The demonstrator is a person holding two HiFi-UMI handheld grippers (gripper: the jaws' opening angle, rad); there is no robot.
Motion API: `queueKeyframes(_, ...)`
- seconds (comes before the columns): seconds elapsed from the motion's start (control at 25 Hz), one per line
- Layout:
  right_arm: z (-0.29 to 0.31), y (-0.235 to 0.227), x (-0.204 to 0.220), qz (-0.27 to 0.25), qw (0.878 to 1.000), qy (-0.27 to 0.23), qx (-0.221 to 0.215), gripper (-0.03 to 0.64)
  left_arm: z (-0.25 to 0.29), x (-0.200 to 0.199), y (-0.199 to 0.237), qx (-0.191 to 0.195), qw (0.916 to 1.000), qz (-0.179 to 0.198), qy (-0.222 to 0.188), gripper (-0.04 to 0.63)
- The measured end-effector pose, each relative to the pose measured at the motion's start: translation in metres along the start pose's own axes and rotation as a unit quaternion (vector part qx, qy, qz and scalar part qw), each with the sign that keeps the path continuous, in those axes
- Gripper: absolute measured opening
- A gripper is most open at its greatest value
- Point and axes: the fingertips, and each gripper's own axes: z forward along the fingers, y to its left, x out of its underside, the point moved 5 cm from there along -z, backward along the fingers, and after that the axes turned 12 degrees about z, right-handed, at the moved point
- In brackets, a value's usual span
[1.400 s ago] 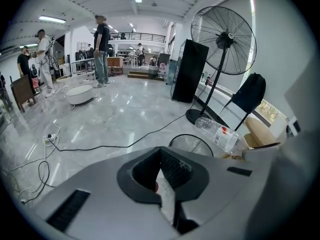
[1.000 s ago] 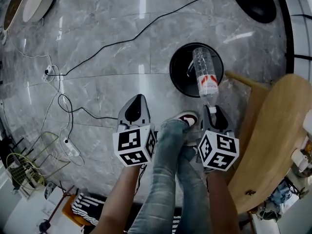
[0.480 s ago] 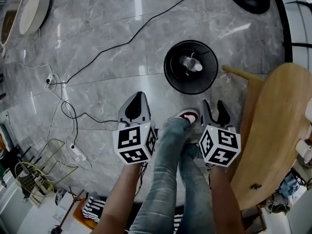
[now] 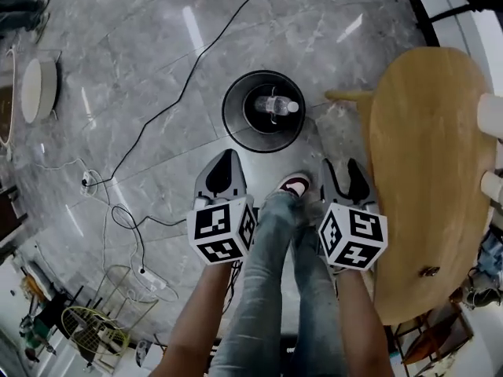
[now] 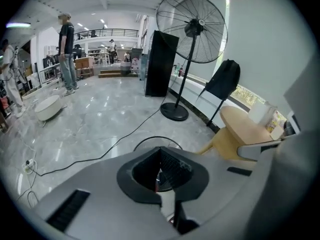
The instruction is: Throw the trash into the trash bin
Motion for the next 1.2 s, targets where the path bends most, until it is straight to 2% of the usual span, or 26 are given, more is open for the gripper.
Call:
queueKeyframes(0.24,-0.05,-0.06,-0.023,0.072,0.995,-0.049,0.055,0.225,0.007,-0.043,-0.073,0.07,0.9954,0.065,-0.008,0.015)
queueKeyframes(0.44,-0.1,-0.127,-0.025,0.143,0.98,-0.086,0.11,0.225,0.006,-0.069,-0.154,0.134,0.9817,0.135,-0.012,0.015)
queueKeyframes(0.6,-0.146,-0.181,-0.008,0.219,0.954,-0.117,0.165,0.224,0.0,-0.08,-0.223,0.193,0.9612,0.196,-0.011,0.015)
queueKeyframes(0.8,-0.203,-0.252,0.025,0.289,0.92,-0.141,0.222,0.224,-0.012,-0.073,-0.316,0.251,0.9362,0.245,-0.009,0.015)
queueKeyframes(0.88,-0.222,-0.273,0.043,0.317,0.905,-0.15,0.242,0.224,-0.017,-0.067,-0.347,0.275,0.9231,0.269,-0.008,0.015)
queueKeyframes(1.08,-0.263,-0.309,0.088,0.386,0.859,-0.171,0.289,0.224,-0.029,-0.05,-0.415,0.331,0.8821,0.335,-0.003,0.015)
queueKeyframes(1.2,-0.282,-0.328,0.113,0.412,0.841,-0.176,0.305,0.224,-0.039,-0.034,-0.448,0.348,0.8677,0.355,0.004,0.015)
